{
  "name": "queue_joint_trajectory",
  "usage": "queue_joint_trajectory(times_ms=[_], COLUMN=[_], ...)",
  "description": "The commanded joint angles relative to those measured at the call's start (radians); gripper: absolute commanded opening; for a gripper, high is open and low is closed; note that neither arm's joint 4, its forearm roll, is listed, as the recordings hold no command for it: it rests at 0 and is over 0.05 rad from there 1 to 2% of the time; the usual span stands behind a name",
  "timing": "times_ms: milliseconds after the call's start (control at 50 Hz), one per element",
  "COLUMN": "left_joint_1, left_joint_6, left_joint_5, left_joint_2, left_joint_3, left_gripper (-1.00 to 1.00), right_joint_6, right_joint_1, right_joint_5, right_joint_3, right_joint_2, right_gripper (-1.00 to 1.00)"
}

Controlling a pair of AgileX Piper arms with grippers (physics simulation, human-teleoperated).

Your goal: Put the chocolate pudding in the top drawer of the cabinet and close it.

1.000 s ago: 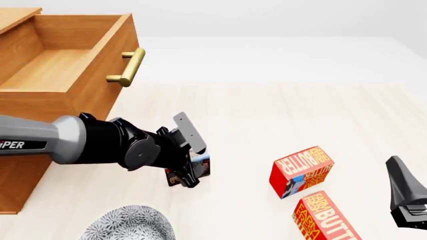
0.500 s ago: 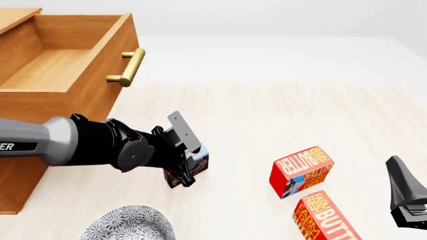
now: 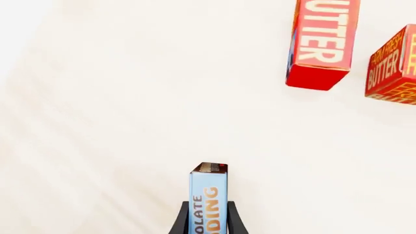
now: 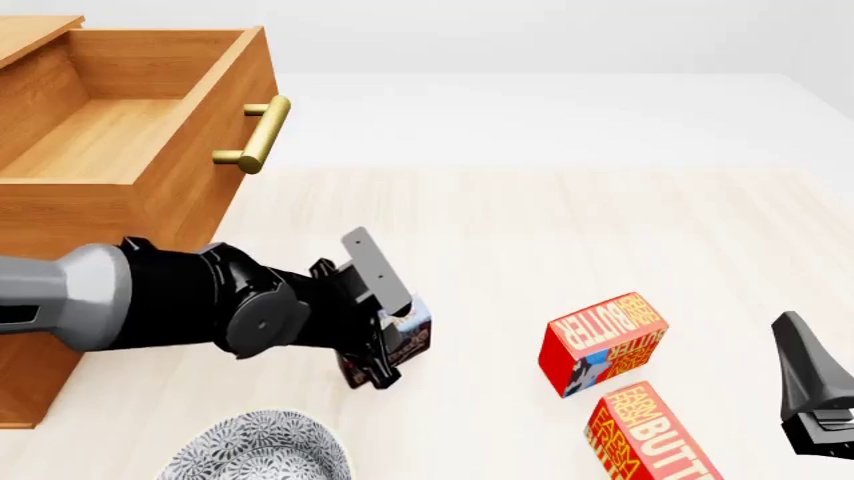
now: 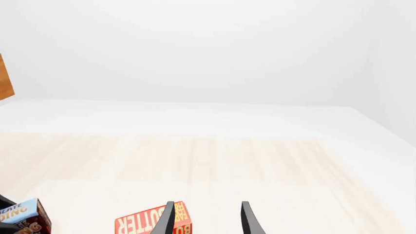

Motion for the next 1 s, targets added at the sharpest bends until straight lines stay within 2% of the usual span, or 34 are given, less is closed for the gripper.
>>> queue_joint_trajectory(times_ms=[20, 260, 300, 320, 420, 480, 500, 540, 560, 800, 920, 940, 1000], left_joint_1=[-0.037, -0.057, -0.035, -0.057, -0.087, -0.096, -0.081, -0.107, -0.096, -0.141, -0.132, -0.145, -0.142], left_joint_6=[-0.004, 0.008, 0.039, 0.019, 0.015, 0.026, 0.055, 0.029, 0.048, 0.003, 0.034, 0.009, 0.017], left_joint_5=[0.017, 0.036, 0.032, 0.046, 0.057, 0.067, 0.064, 0.083, 0.078, 0.116, 0.102, 0.113, 0.109], left_joint_2=[-0.031, -0.074, -0.108, -0.1, -0.122, -0.148, -0.158, -0.161, -0.172, -0.194, -0.216, -0.213, -0.222], left_joint_3=[-0.01, -0.011, 0.007, -0.007, -0.01, -0.011, 0.003, -0.019, -0.007, -0.056, -0.037, -0.054, -0.048], left_gripper=[-1.0, -1.0, -1.0, -1.0, -1.0, -1.0, -1.0, -1.0, -1.0, -1.0, -1.0, -1.0, -1.0], right_joint_6=[0.003, 0.004, 0.003, 0.004, 0.003, 0.004, 0.004, 0.004, 0.003, 0.004, 0.004, 0.004, 0.004], right_joint_1=[-0.001, -0.001, -0.001, -0.001, -0.001, -0.001, -0.001, -0.001, -0.001, -0.001, -0.001, -0.001, -0.001], right_joint_5=[0.002, 0.002, 0.002, 0.002, 0.002, 0.002, 0.002, 0.002, 0.002, 0.002, 0.003, 0.003, 0.003], right_joint_3=[0.0, 0.0, 0.0, 0.0, 0.0, 0.0, 0.0, 0.0, 0.0, 0.0, 0.0, 0.0, 0.0], right_joint_2=[-0.001, -0.001, -0.001, -0.001, -0.001, -0.001, -0.001, -0.001, -0.001, -0.001, -0.001, -0.001, -0.001], right_gripper=[1.0, 1.0, 1.0, 1.0, 1.0, 1.0, 1.0, 1.0, 1.0, 1.0, 1.0, 1.0, 1.0])
